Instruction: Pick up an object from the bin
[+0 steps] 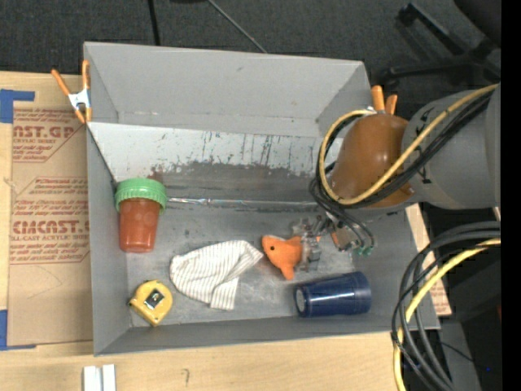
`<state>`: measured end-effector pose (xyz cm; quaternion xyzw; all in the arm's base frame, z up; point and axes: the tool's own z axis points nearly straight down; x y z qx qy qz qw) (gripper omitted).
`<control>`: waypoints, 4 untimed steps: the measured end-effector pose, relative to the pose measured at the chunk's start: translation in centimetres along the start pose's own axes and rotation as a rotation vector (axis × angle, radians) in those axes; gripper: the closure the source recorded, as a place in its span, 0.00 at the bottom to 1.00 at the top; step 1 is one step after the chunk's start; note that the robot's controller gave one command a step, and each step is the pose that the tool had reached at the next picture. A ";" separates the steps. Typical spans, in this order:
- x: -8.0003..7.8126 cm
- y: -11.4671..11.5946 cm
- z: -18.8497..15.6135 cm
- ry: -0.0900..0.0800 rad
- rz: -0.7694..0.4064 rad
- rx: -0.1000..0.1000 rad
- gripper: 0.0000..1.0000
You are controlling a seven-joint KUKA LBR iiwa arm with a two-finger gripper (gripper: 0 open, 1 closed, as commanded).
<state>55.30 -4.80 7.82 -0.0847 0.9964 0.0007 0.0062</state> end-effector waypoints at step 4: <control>-0.3 0.0 -5.4 0.003 0.000 0.002 1.00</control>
Offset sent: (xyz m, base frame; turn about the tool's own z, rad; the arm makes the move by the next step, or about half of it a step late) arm 0.0000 0.0001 0.0273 0.0000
